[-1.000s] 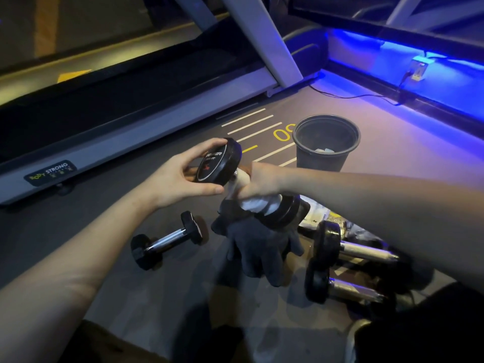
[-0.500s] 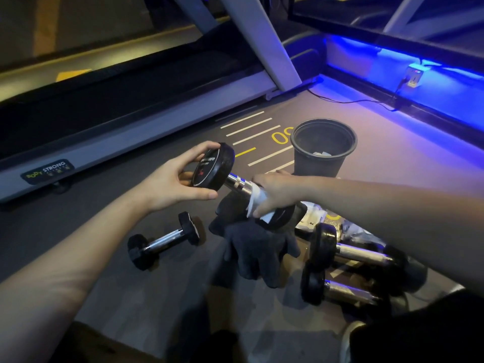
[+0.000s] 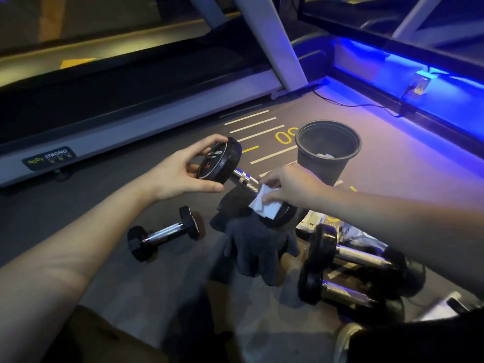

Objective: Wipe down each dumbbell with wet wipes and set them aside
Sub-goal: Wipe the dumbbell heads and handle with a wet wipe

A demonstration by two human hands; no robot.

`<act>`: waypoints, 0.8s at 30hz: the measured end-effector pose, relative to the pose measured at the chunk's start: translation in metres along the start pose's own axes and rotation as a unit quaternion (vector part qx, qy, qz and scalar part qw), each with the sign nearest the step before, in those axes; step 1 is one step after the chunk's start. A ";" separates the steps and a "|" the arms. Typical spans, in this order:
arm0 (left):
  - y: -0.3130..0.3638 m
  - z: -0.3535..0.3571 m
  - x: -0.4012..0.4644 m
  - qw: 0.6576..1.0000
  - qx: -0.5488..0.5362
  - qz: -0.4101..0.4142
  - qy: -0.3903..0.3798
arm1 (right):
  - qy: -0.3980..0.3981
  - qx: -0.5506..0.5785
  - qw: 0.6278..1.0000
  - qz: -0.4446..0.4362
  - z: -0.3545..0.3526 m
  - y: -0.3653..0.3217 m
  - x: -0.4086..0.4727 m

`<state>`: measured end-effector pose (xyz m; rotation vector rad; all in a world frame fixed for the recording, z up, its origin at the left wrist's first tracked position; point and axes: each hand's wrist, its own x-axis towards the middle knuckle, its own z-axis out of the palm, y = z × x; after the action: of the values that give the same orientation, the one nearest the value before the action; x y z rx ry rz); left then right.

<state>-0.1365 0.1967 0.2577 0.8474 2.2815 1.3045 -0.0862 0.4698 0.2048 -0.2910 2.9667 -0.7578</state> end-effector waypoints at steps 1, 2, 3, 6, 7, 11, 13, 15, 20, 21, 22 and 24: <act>0.001 0.001 -0.001 1.000 -0.003 -0.001 0.000 | 0.004 -0.013 1.000 0.002 0.002 0.001 0.000; 0.002 0.001 -0.001 1.000 -0.004 -0.001 0.000 | 0.009 -0.034 0.999 0.003 0.004 0.002 0.001; 0.002 0.001 -0.001 1.000 -0.003 -0.001 0.000 | 0.009 -0.063 0.998 0.002 0.004 0.003 0.003; 0.001 0.001 -0.001 1.000 -0.006 -0.004 -0.001 | -0.043 -0.048 0.998 0.027 -0.003 0.008 0.010; 0.001 0.001 -0.001 1.000 -0.010 -0.003 0.000 | -0.078 -0.033 0.996 0.024 -0.006 0.011 0.015; 0.002 0.004 0.000 1.000 -0.008 0.001 -0.009 | -0.195 0.073 0.977 0.033 -0.016 0.020 0.022; 0.007 0.006 0.000 1.000 -0.006 0.007 -0.014 | -0.199 0.087 0.975 0.045 -0.016 0.024 0.024; 0.010 0.008 0.000 1.000 -0.004 0.008 -0.014 | -0.185 0.064 0.980 0.037 -0.013 0.025 0.026; 0.011 0.008 0.000 1.000 0.002 0.001 0.002 | -0.063 0.044 0.997 0.016 0.005 0.013 0.006; 0.010 0.007 0.000 1.000 0.004 0.000 0.007 | -0.023 0.042 0.999 0.016 0.011 0.008 0.000; 0.009 0.008 0.001 1.000 0.006 0.000 0.011 | 0.021 0.038 0.999 0.017 0.018 0.003 -0.006; 0.009 0.008 0.002 1.000 0.009 0.004 0.013 | 0.112 0.002 0.993 0.024 0.031 -0.007 -0.013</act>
<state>-0.1298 0.2068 0.2616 0.8517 2.3152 1.3066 -0.0688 0.4516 0.1808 -0.1421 3.1679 -0.8419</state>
